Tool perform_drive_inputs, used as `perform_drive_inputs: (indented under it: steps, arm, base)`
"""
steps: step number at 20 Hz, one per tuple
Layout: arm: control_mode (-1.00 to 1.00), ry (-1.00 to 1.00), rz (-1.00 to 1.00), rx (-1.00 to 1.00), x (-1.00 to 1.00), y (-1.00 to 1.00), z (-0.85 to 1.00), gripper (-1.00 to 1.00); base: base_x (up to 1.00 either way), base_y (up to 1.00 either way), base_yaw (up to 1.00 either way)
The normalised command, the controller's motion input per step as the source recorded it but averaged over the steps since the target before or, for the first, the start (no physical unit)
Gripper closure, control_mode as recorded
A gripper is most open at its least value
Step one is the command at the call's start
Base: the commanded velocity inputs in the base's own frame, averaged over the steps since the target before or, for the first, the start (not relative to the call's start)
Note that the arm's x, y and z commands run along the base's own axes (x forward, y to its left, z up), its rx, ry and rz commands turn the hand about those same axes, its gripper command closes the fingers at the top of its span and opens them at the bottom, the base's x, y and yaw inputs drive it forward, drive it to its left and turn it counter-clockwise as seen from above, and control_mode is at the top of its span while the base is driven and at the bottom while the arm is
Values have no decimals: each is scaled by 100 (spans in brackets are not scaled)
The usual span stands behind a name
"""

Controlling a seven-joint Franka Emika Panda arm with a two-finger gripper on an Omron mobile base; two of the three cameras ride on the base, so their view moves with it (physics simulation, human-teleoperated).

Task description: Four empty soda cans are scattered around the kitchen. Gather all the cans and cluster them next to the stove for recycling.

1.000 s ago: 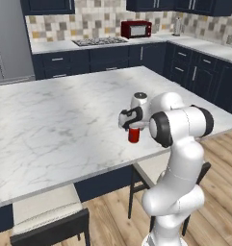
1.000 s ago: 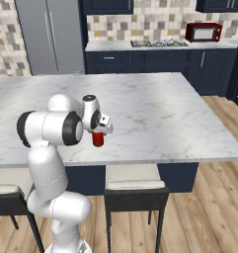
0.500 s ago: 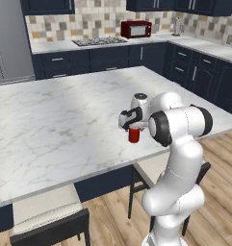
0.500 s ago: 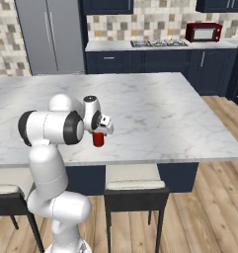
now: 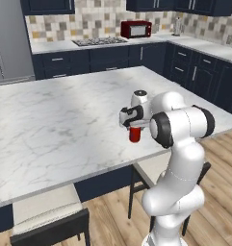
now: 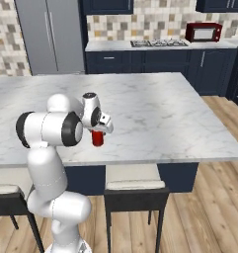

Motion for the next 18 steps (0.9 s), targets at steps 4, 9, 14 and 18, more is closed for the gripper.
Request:
perform_drive_inputs:
  steps: [4, 9, 14, 18]
  arm:
    - [-100, 1, -10, 0, -31, 0, 50, 100]
    - [-100, 0, -3, 0, -38, 0, 39, 100]
    - [-100, 0, 0, 0, -44, 0, 31, 100]
    - [-100, 0, -1, 0, -45, 0, 33, 100]
  base:
    - [0, 0, 0]
    - [0, 0, 0]
    - [0, 0, 0]
    - [0, 0, 0]
